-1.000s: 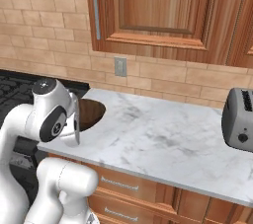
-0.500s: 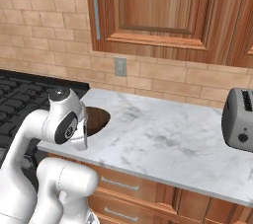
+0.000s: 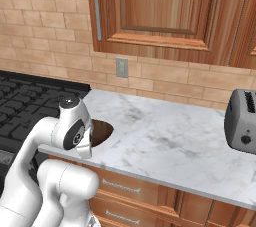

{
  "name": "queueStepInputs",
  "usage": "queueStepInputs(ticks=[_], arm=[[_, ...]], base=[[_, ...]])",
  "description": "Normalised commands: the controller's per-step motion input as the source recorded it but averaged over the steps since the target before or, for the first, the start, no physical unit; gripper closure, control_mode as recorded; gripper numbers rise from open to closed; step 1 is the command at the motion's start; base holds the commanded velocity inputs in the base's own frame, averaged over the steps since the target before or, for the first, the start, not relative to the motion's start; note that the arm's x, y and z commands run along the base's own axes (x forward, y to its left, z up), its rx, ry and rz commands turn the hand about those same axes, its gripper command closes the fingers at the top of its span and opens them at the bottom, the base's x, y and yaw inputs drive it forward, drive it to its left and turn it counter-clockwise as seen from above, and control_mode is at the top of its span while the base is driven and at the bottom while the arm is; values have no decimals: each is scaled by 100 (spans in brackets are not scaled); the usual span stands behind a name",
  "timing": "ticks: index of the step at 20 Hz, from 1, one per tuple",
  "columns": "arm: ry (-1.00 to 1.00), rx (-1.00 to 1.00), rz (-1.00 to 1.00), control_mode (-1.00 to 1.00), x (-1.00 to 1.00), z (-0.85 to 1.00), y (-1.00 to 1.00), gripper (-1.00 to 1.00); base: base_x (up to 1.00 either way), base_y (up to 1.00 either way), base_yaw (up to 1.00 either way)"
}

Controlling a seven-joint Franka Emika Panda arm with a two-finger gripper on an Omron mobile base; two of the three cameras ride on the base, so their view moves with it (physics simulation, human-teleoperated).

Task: Clear the mugs and bowl far away from the sink.

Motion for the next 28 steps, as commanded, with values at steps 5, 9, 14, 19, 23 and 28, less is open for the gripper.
queueStepInputs(ticks=[5, 9, 14, 19, 23, 28], arm=[[0, 0, 0, -100, 2, -60, 0, 100], [0, 0, 0, -100, 14, -54, -3, 100], [0, 0, 0, -100, 25, -46, -9, 100], [0, 0, 0, -100, 21, -48, -5, 100], [-1, 0, 0, -100, 16, -55, 0, 100], [0, 0, 0, -100, 21, -75, 0, 100]], base=[[0, 0, 0], [0, 0, 0], [0, 0, 0], [0, 0, 0], [0, 0, 0], [0, 0, 0]])
